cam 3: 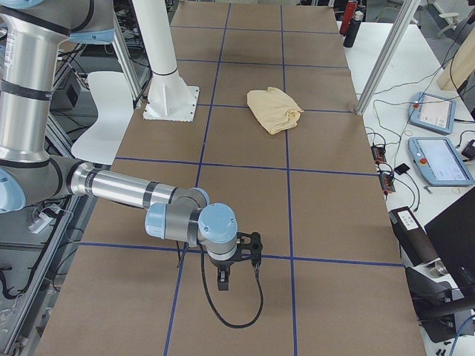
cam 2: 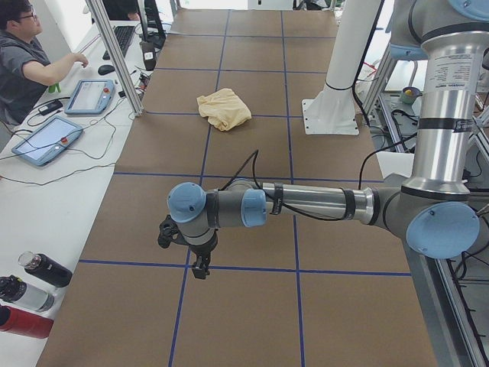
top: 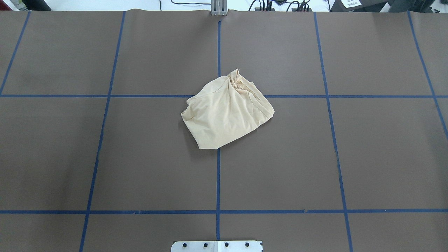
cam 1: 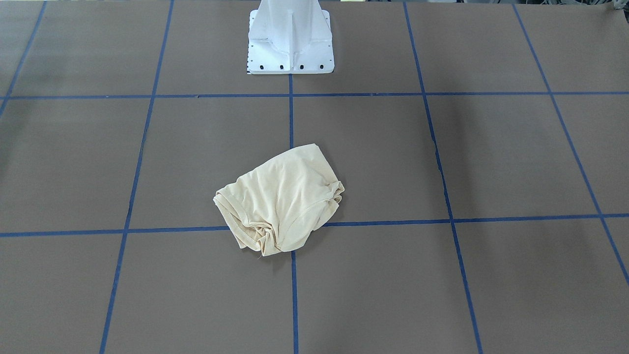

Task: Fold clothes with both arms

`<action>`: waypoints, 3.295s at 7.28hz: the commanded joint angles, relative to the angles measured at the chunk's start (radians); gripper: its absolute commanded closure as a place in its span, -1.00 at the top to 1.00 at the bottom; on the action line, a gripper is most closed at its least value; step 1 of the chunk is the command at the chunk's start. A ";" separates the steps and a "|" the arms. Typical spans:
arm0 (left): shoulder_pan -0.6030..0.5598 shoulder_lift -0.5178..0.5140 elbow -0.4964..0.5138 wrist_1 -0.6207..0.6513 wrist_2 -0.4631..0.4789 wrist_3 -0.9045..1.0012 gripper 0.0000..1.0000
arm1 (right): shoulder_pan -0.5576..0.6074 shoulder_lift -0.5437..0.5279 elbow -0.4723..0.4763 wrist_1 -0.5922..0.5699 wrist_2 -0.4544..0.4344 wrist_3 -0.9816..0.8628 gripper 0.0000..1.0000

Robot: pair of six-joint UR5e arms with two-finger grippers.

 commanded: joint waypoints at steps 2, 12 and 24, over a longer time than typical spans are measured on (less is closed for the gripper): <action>-0.041 -0.002 -0.014 -0.004 0.007 -0.006 1.00 | -0.001 0.004 0.005 0.001 -0.009 0.000 1.00; -0.035 0.046 -0.042 -0.063 0.007 -0.001 1.00 | -0.092 0.030 0.159 -0.112 -0.025 0.206 1.00; -0.035 0.046 -0.043 -0.063 0.004 0.004 1.00 | -0.099 0.016 0.166 -0.111 -0.022 0.207 1.00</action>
